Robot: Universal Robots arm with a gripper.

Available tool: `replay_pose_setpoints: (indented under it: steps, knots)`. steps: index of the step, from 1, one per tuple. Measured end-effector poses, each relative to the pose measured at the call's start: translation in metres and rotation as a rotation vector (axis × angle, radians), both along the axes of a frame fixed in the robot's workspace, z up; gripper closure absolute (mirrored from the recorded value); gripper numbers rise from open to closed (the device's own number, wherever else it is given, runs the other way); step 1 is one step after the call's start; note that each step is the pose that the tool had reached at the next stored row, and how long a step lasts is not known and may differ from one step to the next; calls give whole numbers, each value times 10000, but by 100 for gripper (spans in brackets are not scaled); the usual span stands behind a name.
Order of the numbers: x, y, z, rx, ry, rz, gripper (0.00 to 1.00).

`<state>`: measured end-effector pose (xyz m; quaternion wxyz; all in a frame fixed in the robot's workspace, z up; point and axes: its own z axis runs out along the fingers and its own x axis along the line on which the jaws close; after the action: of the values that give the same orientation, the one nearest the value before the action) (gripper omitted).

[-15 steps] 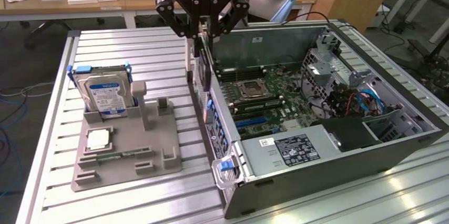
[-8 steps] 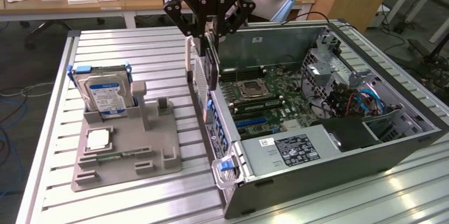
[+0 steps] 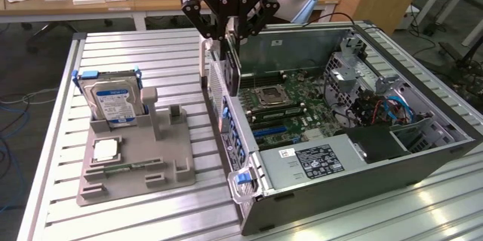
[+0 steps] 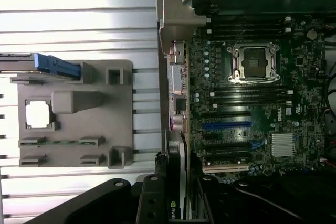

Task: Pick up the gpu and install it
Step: 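Pick up the gpu and move the gpu toward the slot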

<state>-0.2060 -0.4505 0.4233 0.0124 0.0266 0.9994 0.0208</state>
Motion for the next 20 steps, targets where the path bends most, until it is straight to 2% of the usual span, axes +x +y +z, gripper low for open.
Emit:
replay_pose_setpoints:
  steps: [20]
  knots:
    - [171, 24, 0, 0, 0, 0, 73]
